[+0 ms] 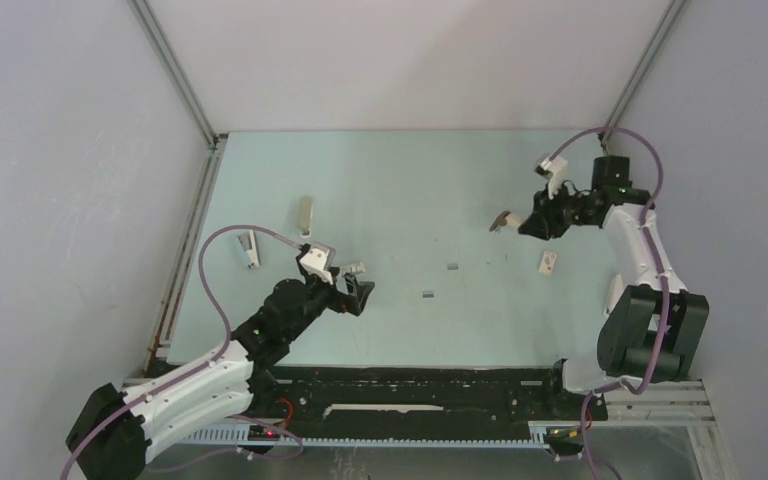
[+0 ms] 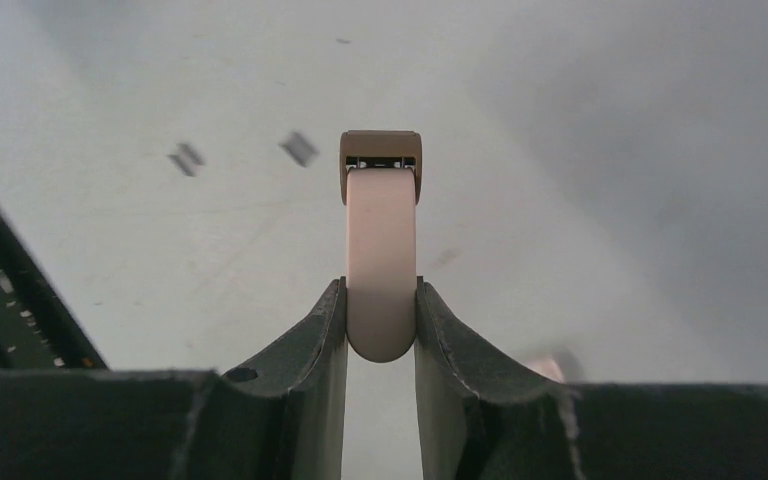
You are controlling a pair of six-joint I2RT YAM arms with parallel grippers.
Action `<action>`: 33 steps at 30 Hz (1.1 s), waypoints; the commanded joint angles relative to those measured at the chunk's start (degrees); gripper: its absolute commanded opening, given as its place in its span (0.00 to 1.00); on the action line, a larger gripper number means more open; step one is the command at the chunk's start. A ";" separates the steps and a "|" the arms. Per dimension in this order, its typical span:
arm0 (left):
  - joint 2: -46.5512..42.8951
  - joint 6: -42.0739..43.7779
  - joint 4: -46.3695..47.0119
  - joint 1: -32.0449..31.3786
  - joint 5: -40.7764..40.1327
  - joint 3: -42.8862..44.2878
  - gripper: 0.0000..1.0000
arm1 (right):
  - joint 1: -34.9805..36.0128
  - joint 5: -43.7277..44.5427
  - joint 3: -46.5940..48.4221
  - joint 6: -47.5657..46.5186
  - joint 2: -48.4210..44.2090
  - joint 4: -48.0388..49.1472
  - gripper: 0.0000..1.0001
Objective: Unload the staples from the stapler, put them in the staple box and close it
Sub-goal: Unload the staple at the center of the board, then place the stapler at the center of the board.
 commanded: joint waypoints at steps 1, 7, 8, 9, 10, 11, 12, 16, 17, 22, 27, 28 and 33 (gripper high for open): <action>-3.98 3.06 -4.02 0.40 -5.87 4.75 1.00 | -3.74 11.03 7.93 -1.71 2.37 -7.45 0.00; -8.51 4.30 -6.75 0.36 -10.25 4.30 1.00 | -5.32 25.73 17.61 -0.34 10.18 -10.80 0.00; -9.03 4.59 -7.50 0.38 -10.58 4.34 1.00 | -5.50 27.55 19.40 0.26 12.33 -11.49 0.00; -9.36 4.80 -8.24 0.36 -10.90 4.52 1.00 | -5.66 29.27 21.43 0.70 14.28 -12.57 0.00; -9.81 4.97 -8.99 0.34 -11.32 4.75 1.00 | -5.82 30.79 23.50 0.81 16.08 -14.12 0.00; -10.23 5.06 -9.91 0.40 -11.73 4.89 1.00 | -6.03 32.24 25.99 0.83 17.90 -16.05 0.00; -10.56 5.24 -10.41 0.35 -12.03 4.93 1.00 | -6.31 33.49 28.19 0.85 19.35 -17.66 0.00; -11.85 5.91 -11.23 0.39 -13.32 4.87 1.00 | -8.27 36.72 33.01 -0.61 22.10 -21.64 0.00; -12.05 6.16 -11.26 0.35 -13.58 4.83 1.00 | -8.78 37.36 33.62 -1.09 22.30 -22.20 0.00; -11.62 7.03 -11.10 0.40 -14.18 4.85 1.00 | -10.67 41.71 35.71 -3.66 23.87 -24.99 0.00; -10.91 7.04 -11.00 0.35 -14.10 4.74 1.00 | -11.76 43.17 36.70 -5.09 25.52 -26.97 0.00; -10.93 6.94 -10.87 0.41 -14.03 4.60 1.00 | -11.70 43.59 37.12 -5.22 26.24 -27.31 0.00; -11.01 6.95 -10.82 0.35 -14.00 4.62 1.00 | -10.80 44.49 41.36 -4.93 31.96 -28.89 0.00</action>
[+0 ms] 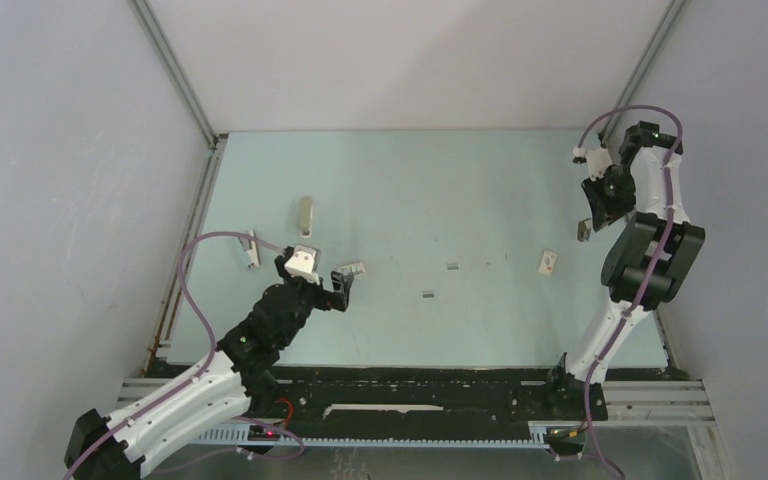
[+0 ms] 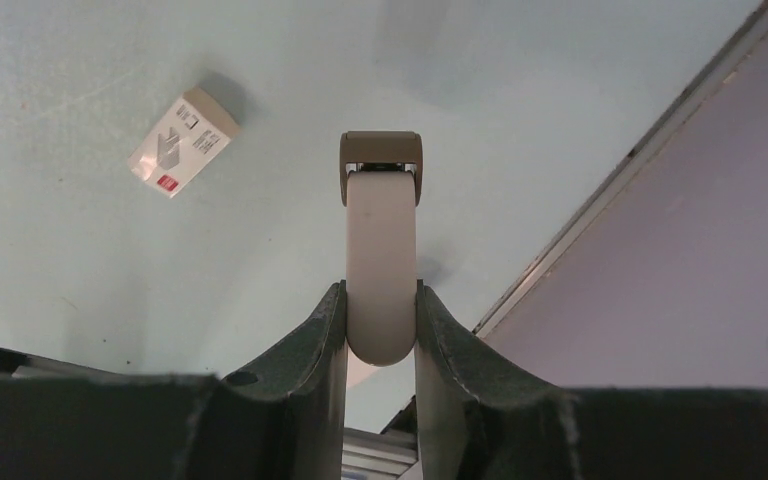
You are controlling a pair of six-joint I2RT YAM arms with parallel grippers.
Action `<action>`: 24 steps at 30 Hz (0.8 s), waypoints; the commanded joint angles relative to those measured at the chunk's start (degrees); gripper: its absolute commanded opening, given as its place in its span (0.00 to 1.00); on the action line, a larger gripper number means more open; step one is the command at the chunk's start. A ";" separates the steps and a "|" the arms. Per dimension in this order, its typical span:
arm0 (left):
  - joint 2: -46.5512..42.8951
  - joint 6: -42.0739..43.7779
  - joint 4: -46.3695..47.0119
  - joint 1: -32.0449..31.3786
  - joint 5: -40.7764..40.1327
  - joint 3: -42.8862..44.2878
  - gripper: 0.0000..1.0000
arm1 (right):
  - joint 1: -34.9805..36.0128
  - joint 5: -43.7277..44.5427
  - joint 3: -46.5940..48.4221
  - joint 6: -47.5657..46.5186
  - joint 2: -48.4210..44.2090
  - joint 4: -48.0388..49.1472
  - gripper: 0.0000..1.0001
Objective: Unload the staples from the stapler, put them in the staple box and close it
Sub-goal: Place the stapler at the center of the board.
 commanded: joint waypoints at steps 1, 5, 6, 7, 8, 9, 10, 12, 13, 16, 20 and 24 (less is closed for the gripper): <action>-0.17 1.10 0.91 0.36 -1.19 3.37 1.00 | 1.09 1.84 5.33 -0.80 5.13 -2.40 0.00; -0.74 0.67 0.83 0.34 -1.35 3.03 1.00 | 2.71 1.92 9.16 -0.28 9.03 -2.28 0.00; -0.80 0.52 0.85 0.32 -1.31 2.90 1.00 | 3.18 1.64 10.14 -0.06 10.04 -2.26 0.00; -0.78 0.35 0.93 0.35 -1.22 2.78 1.00 | 3.67 1.56 11.65 0.45 10.97 -2.29 0.00; -0.78 0.22 0.94 0.31 -1.18 2.64 1.00 | 4.19 1.41 12.76 0.75 11.97 -2.40 0.00; -0.80 0.13 0.94 0.32 -1.24 2.60 1.00 | 4.64 1.08 13.57 1.12 12.72 -2.43 0.00; -0.75 0.10 1.02 0.35 -1.18 2.52 1.00 | 5.09 0.85 14.25 1.47 13.49 -2.16 0.00; -0.83 0.22 1.15 0.35 -1.34 2.37 1.00 | 6.04 0.60 15.04 2.26 14.70 -1.14 0.00; -0.81 0.34 1.26 0.36 -1.39 2.27 1.00 | 6.42 0.44 15.22 2.59 15.20 -0.56 0.00; -0.79 0.62 1.63 0.35 -1.60 2.17 1.00 | 7.44 -0.01 15.32 3.62 16.58 1.26 0.00; -0.51 0.63 1.82 0.33 -1.62 2.30 1.00 | 8.17 -1.19 15.21 4.92 17.98 3.76 0.00; -0.44 0.63 1.82 0.31 -1.59 2.39 1.00 | 8.57 -2.09 14.62 6.10 18.59 6.06 0.00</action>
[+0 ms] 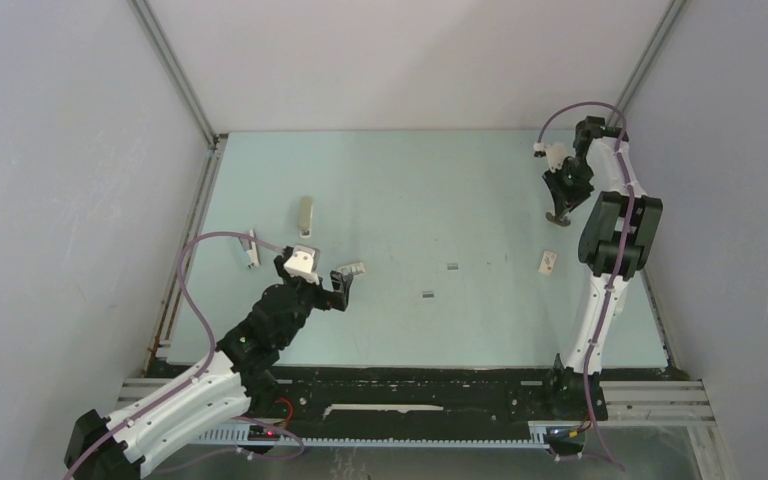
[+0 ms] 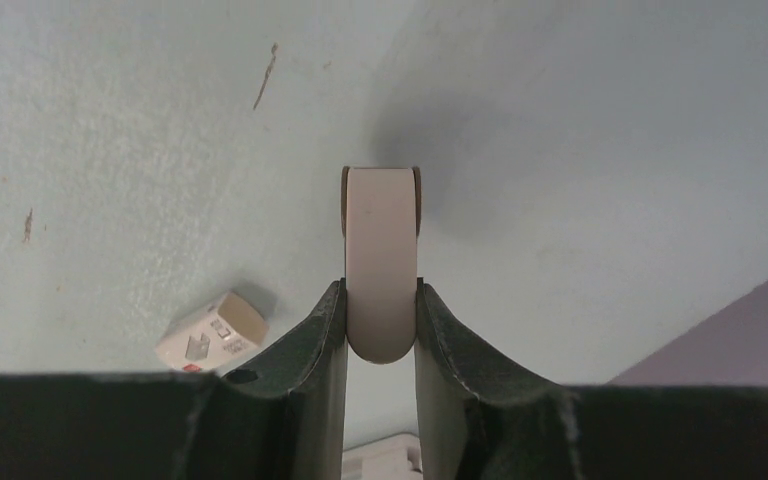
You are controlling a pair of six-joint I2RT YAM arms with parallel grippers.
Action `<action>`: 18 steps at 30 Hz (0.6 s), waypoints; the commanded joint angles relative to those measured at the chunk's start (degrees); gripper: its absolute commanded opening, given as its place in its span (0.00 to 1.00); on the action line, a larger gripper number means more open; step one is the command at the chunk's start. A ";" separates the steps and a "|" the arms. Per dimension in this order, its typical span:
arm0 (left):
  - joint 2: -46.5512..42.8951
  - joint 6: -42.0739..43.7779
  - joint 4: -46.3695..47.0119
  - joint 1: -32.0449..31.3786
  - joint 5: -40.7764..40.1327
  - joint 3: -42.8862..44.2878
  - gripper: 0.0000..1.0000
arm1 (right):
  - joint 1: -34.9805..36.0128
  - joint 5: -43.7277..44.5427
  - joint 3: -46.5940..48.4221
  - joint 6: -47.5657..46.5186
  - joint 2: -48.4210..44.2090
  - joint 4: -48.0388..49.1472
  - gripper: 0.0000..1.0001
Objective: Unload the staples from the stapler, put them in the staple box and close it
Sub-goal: Place the stapler at the center of the board.
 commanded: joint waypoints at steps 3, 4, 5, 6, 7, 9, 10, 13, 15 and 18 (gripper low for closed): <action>0.10 0.66 1.89 0.31 -1.24 2.51 1.00 | 0.26 -2.24 0.46 3.07 0.47 4.42 0.00; 0.16 0.66 1.94 0.32 -1.21 2.58 1.00 | 0.21 -2.24 0.05 3.20 0.41 4.77 0.00; 0.22 0.72 1.95 0.34 -1.19 2.74 1.00 | 0.18 -2.35 -0.48 3.30 0.27 5.27 0.01; 0.27 0.74 1.95 0.32 -1.16 2.88 1.00 | 0.21 -2.46 -1.01 3.32 0.03 5.70 0.02; 0.27 0.74 1.90 0.38 -1.14 2.95 1.00 | 0.18 -2.47 -1.80 3.32 -0.38 6.26 0.03; 0.38 0.74 1.87 0.29 -1.09 3.12 1.00 | 0.21 -2.41 -3.54 3.32 -1.25 7.51 0.07; 0.32 0.74 1.87 0.30 -1.06 3.12 1.00 | 0.18 -2.46 -4.31 3.31 -1.68 8.10 0.10; 0.14 0.66 1.80 0.37 -1.19 3.40 1.00 | 0.17 -2.55 -6.81 3.45 -2.83 9.92 0.18; -0.20 0.59 1.57 0.32 -1.20 3.50 1.00 | 0.17 -2.66 -8.67 3.57 -3.58 11.02 0.20; -1.03 0.17 1.06 0.38 -1.46 3.31 1.00 | 0.10 -2.92 -11.45 3.83 -4.83 12.62 0.24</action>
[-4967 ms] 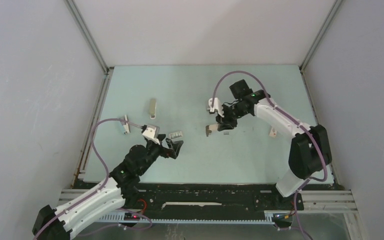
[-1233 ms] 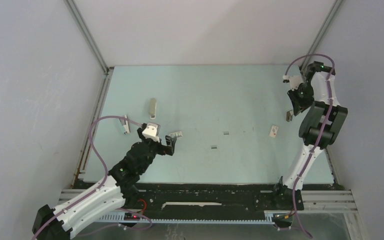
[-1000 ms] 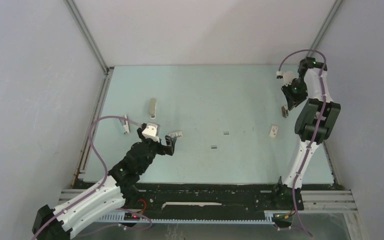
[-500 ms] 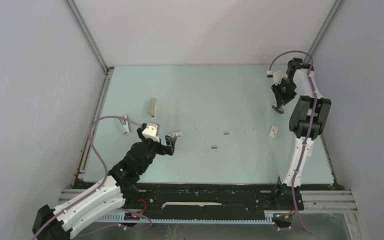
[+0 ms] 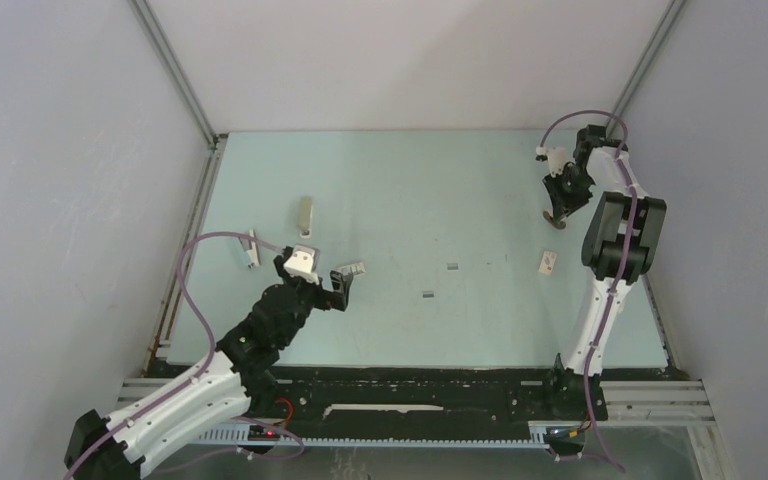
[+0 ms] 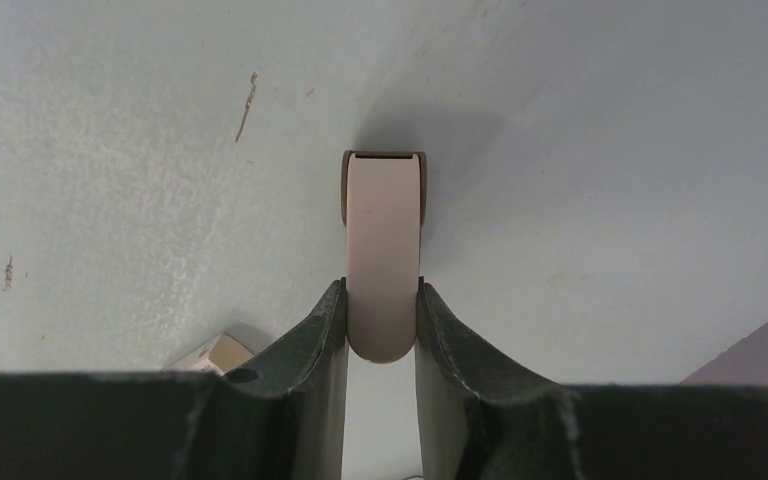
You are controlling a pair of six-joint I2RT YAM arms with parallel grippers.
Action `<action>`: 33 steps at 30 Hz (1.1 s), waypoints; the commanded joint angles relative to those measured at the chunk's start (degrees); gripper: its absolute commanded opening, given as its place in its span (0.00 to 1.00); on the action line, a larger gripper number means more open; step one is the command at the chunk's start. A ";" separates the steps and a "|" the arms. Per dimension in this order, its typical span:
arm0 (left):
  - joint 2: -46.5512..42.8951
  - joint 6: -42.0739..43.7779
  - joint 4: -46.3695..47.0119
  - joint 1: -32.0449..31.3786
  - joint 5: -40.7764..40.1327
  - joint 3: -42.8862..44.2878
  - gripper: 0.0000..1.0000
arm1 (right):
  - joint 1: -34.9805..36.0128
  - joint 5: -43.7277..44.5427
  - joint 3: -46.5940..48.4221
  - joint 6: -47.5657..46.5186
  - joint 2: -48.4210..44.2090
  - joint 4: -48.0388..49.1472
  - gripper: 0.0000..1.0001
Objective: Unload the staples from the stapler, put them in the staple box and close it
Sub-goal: Place the stapler at the center of the board.
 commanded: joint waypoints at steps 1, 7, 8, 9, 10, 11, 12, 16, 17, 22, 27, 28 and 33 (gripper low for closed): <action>-1.31 0.08 0.79 0.33 -1.65 3.35 1.00 | -0.12 -1.20 -4.22 1.16 -3.40 3.40 0.26; -1.91 0.15 -0.81 0.44 -2.55 4.48 1.00 | -1.33 -2.29 -9.72 1.69 -7.50 6.11 0.50; -1.80 0.22 -1.25 0.46 -2.65 4.86 1.00 | -1.67 -2.67 -10.22 1.85 -8.21 6.46 0.54; -1.64 0.16 -1.84 0.40 -2.87 5.24 1.00 | -2.22 -3.12 -10.67 1.96 -9.04 6.62 0.57; -1.66 0.11 -2.33 0.40 -3.10 5.60 1.00 | -2.65 -3.68 -11.01 2.07 -10.07 6.69 0.60; -1.54 -0.12 -2.84 0.45 -3.29 5.95 1.00 | -3.10 -4.20 -11.41 2.22 -10.83 6.66 0.63; -1.57 -0.40 -3.30 0.56 -3.48 6.32 1.00 | -3.46 -4.71 -11.77 2.32 -11.75 6.71 0.66; -1.15 -2.00 -5.27 1.50 -3.03 7.87 1.00 | -5.17 -7.42 -13.78 3.05 -15.82 6.94 0.76; -0.97 -2.53 -5.40 2.04 -2.50 8.36 1.00 | -5.49 -8.37 -14.46 3.27 -17.09 7.10 0.78; 0.05 -5.28 -9.16 7.26 2.73 11.02 1.00 | -6.69 -10.85 -17.38 3.96 -23.52 7.75 0.84; 0.65 -7.08 -11.15 12.97 7.14 13.37 1.00 | -6.87 -17.24 -19.80 2.97 -30.44 6.34 0.93; 0.63 -7.32 -11.58 14.06 7.82 13.85 1.00 | -6.71 -18.88 -20.44 2.76 -31.85 5.84 0.99; 0.76 -9.21 -13.78 20.03 11.35 15.67 1.00 | -4.56 -26.50 -26.92 1.73 -38.73 5.50 1.00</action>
